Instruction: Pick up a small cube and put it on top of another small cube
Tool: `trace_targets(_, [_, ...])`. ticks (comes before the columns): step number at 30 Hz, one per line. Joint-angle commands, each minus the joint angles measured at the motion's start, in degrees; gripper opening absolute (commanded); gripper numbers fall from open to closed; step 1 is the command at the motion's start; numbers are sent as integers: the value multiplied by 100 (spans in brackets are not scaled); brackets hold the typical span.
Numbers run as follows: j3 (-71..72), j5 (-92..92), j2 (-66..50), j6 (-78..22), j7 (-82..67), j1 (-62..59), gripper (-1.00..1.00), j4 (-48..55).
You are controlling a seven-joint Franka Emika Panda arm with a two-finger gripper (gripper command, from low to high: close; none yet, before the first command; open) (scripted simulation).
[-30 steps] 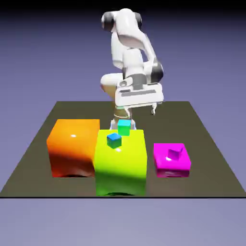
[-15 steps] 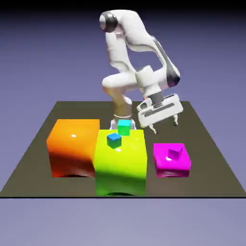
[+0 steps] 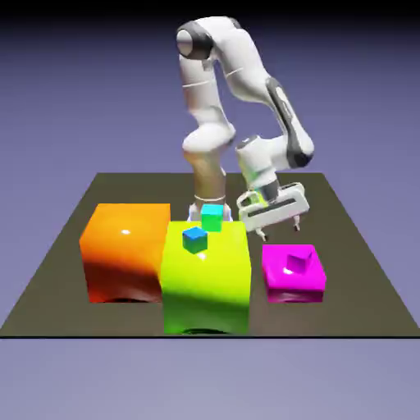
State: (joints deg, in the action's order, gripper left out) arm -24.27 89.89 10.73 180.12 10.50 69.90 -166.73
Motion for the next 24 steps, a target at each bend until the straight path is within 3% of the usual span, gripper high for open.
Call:
trace_targets(1, [-206,134,-40,61,-12,208,0,-30])
trace_targets(16, [-3297,2148,-638,972,-199,3322,0,-484])
trace_targets(24, [-4579,2484,-1019,1159,25,4309,0,-649])
